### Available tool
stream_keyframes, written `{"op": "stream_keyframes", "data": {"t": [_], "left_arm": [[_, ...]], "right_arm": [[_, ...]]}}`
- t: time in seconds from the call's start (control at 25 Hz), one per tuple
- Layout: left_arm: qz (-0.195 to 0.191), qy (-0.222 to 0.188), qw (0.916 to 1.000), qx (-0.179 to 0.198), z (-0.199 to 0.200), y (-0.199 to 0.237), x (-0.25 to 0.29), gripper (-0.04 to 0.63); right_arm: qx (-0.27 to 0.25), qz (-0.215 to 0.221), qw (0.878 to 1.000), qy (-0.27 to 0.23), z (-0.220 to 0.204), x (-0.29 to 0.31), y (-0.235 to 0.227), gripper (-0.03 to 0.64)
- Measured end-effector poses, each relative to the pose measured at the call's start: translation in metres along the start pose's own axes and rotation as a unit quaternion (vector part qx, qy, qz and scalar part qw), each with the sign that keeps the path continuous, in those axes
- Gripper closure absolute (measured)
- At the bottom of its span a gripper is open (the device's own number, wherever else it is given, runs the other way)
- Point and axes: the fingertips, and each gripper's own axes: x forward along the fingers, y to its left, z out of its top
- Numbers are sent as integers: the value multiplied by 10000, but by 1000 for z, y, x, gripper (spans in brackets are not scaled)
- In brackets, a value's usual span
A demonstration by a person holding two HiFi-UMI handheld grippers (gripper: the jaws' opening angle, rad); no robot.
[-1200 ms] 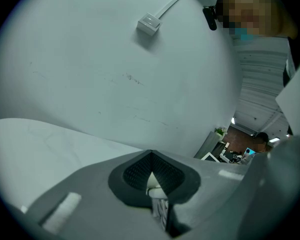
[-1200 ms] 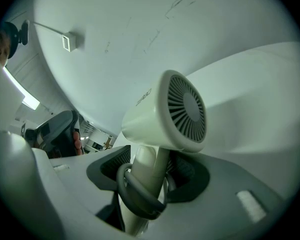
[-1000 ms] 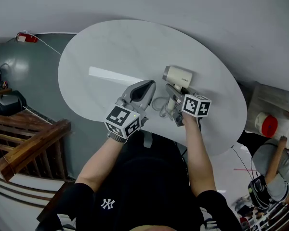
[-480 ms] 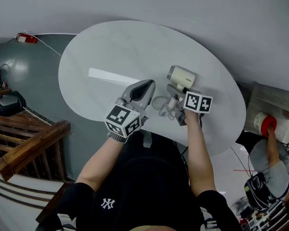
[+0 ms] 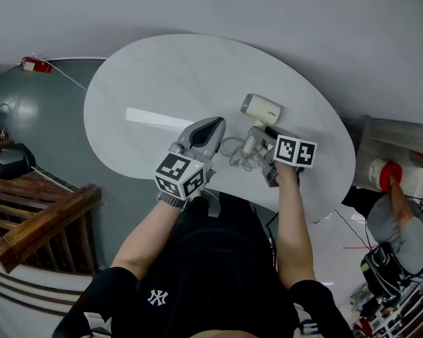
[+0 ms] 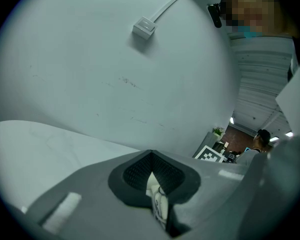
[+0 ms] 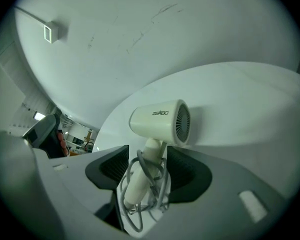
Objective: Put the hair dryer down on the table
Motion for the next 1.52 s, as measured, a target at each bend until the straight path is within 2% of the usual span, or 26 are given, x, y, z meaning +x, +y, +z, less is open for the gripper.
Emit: {"op": "stream_keyframes", "data": {"t": [0.24, 0.6, 0.84, 1.0, 1.24, 1.52], "left_arm": [[11, 184, 9998, -48, -12, -7, -12, 595], [-320, 107, 9994, 48, -11, -35, -52, 595], [-477, 22, 9988, 116, -5, -50, -88, 595], [-627, -92, 9979, 147, 7, -61, -111, 595], [-814, -304, 9960, 190, 26, -79, -148, 595], [-976, -571, 9933, 255, 41, -98, -190, 595]], "right_arm": [[-212, -168, 9980, -577, 4, -32, 12, 439], [-628, -154, 9872, -1459, -7, -70, 67, 590], [-927, 76, 9752, -2009, -17, -96, 121, 594], [-1406, 236, 9606, -2387, -23, -116, 168, 594], [-2128, 207, 9359, -2801, -39, -143, 227, 595], [-2435, 170, 9174, -3145, -55, -172, 268, 595]]}}
